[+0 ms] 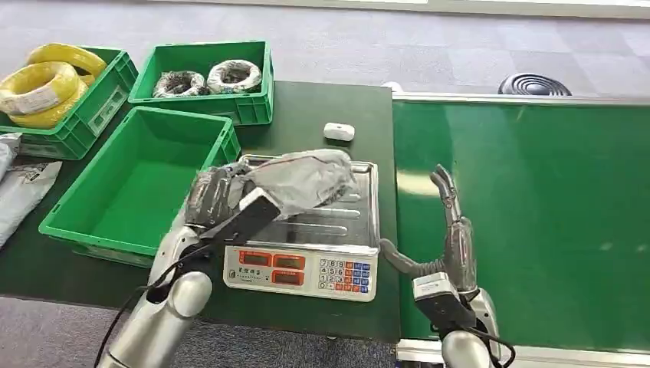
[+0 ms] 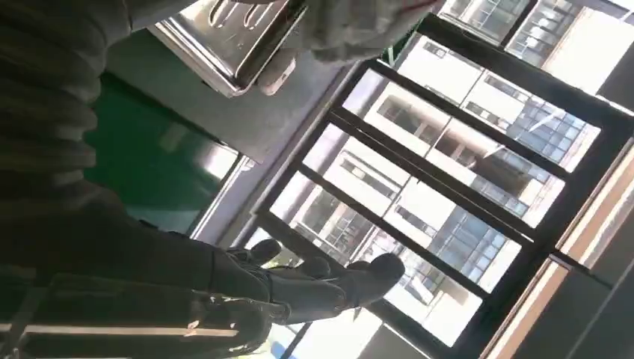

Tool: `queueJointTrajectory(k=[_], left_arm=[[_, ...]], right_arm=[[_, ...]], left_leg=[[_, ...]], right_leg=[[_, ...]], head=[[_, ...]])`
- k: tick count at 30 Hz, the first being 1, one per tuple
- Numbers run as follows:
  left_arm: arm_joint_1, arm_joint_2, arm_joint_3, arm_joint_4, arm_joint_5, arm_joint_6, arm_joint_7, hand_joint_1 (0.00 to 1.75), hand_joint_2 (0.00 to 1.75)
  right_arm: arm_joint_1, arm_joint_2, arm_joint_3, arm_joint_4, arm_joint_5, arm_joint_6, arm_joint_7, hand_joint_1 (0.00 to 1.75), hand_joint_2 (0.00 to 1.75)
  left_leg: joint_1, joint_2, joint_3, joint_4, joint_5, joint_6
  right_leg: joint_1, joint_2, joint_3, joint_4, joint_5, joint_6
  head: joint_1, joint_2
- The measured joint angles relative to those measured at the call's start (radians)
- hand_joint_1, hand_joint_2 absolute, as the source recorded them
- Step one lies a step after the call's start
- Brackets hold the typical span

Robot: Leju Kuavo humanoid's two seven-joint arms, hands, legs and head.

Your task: Moved the parcel from conveyor to table for the left to box.

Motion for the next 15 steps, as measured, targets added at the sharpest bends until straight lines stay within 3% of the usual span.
queueJointTrajectory(k=[8,9,10,11,12,13,14,15], left_arm=[[-0.025,0.040,0.154,-0.128,0.041,0.134,0.025,1.75,1.75],[-0.031,0.046,0.170,-0.124,0.041,0.146,0.033,0.58,1.75],[-0.037,0.051,0.190,-0.114,0.048,0.154,0.042,0.38,1.75],[-0.045,0.056,0.217,-0.093,0.071,0.154,0.045,0.38,1.75],[-0.051,0.061,0.237,-0.075,0.089,0.154,0.045,0.49,1.75],[-0.055,0.065,0.261,-0.051,0.100,0.158,0.042,0.16,1.75],[-0.058,0.070,0.279,-0.029,0.100,0.167,0.043,0.00,1.75],[-0.061,0.074,0.297,-0.006,0.100,0.178,0.043,0.00,1.75]], right_arm=[[0.071,0.000,-0.024,-0.030,0.012,-0.026,-0.007,0.00,1.75],[0.074,-0.001,-0.025,-0.030,0.010,-0.028,-0.007,0.00,1.75],[0.076,-0.002,-0.025,-0.030,0.009,-0.030,-0.007,0.00,1.75],[0.077,-0.005,-0.025,-0.030,0.005,-0.030,-0.006,0.00,1.75],[0.076,-0.006,-0.025,-0.030,0.001,-0.030,-0.006,0.00,1.75],[0.076,-0.009,-0.025,-0.030,-0.002,-0.030,-0.006,0.00,1.75],[0.076,-0.011,-0.025,-0.030,-0.006,-0.030,-0.006,0.00,1.75],[0.075,-0.013,-0.025,-0.029,-0.007,-0.030,-0.005,0.00,1.75]], left_leg=[[0.000,0.000,0.001,0.000,0.000,0.000],[0.000,0.000,0.001,0.000,0.000,0.000],[0.000,0.000,0.001,0.000,0.000,0.000],[0.000,0.000,0.001,0.000,0.000,0.000],[0.000,0.001,0.001,0.000,0.000,0.000],[0.000,0.001,0.001,0.000,0.000,0.000],[0.000,0.001,0.001,0.000,0.000,0.000],[0.000,0.001,0.001,0.000,0.000,0.000]], right_leg=[[0.000,0.000,0.000,0.000,0.000,0.000],[0.000,0.000,0.000,0.000,0.000,0.000],[0.000,0.000,0.000,0.000,0.000,0.000],[0.000,0.000,0.001,0.000,0.000,0.000],[0.000,0.000,0.001,0.000,0.000,0.000],[0.000,0.000,0.001,0.000,0.000,0.000],[0.000,0.000,0.001,0.000,0.000,0.000],[0.000,0.000,0.001,0.000,0.000,0.000]], head=[[0.000,0.000],[0.000,0.000],[0.000,0.000],[0.000,0.000],[0.000,0.000],[0.000,0.000],[0.000,0.000],[0.000,0.000]])
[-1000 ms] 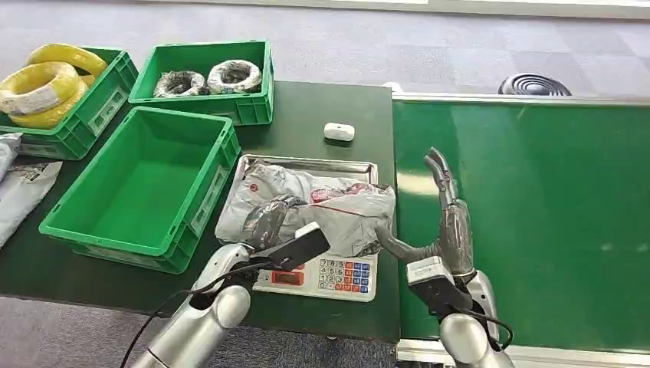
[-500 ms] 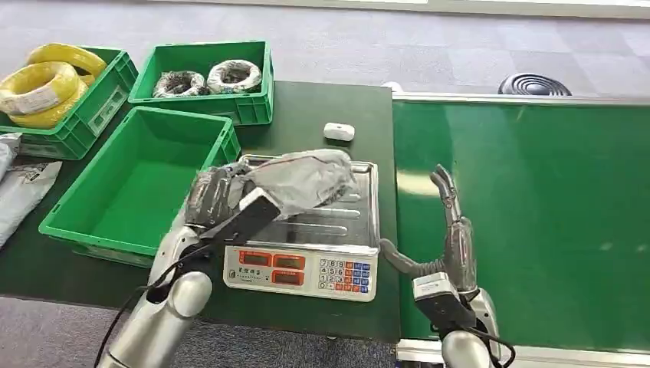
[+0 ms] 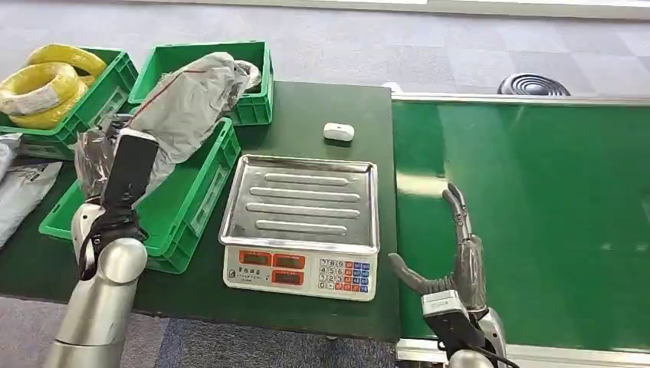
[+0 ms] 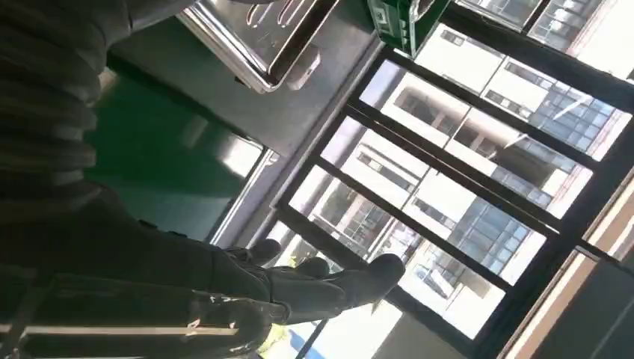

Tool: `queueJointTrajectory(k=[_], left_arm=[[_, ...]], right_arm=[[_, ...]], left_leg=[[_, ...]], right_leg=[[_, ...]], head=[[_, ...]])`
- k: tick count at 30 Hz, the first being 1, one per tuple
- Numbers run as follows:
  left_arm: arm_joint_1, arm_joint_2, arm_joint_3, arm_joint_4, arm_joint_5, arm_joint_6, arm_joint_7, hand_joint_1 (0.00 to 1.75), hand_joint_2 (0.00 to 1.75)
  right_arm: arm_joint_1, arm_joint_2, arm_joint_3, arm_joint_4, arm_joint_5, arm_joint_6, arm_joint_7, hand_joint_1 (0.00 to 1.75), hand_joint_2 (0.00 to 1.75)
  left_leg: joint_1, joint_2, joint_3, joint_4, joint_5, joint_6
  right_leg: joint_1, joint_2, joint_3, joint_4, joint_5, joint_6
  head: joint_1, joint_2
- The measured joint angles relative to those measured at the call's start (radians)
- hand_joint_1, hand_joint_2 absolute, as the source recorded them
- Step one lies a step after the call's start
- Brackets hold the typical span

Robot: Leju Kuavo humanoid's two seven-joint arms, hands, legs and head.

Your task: Moved the parcel from conveyor to table for the left to box.

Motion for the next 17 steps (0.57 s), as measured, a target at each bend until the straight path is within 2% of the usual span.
queueJointTrajectory(k=[6,10,13,15,17], left_arm=[[-0.011,0.014,0.093,0.143,-0.012,0.090,0.013,0.00,1.75],[-0.011,0.015,0.150,0.205,0.045,0.157,-0.063,0.00,1.75],[0.005,0.009,0.174,0.199,0.170,0.185,-0.182,0.00,1.75],[0.041,0.000,0.174,0.141,0.296,0.176,-0.308,0.00,1.75],[0.078,-0.008,0.161,0.064,0.364,0.142,-0.371,0.00,1.75]], right_arm=[[-0.026,-0.009,0.011,0.013,-0.016,0.000,0.015,0.00,1.75],[-0.034,-0.022,0.022,0.028,-0.029,-0.010,0.026,0.00,1.75],[-0.028,-0.041,0.029,0.038,-0.051,-0.027,0.022,0.00,1.75],[-0.011,-0.054,0.031,0.041,-0.066,-0.039,0.005,0.00,1.75],[0.008,-0.067,0.032,0.042,-0.081,-0.040,-0.010,0.00,1.75]], left_leg=[[0.000,0.000,-0.001,0.000,0.000,0.000],[0.000,0.000,-0.001,0.000,0.000,0.000],[0.000,0.000,-0.001,0.000,0.000,0.000],[0.000,0.000,-0.001,0.000,0.000,0.000],[0.000,0.000,-0.002,0.000,-0.001,0.000]], right_leg=[[0.000,0.000,-0.001,0.000,0.000,0.000],[0.000,0.000,-0.001,0.000,0.000,0.000],[0.000,0.000,-0.001,0.000,0.000,0.000],[0.000,0.000,-0.001,0.000,0.000,0.000],[0.000,0.000,-0.001,-0.001,0.000,0.000]], head=[[0.000,0.000],[0.000,0.000],[0.000,0.000],[0.000,0.000],[0.000,0.000]])
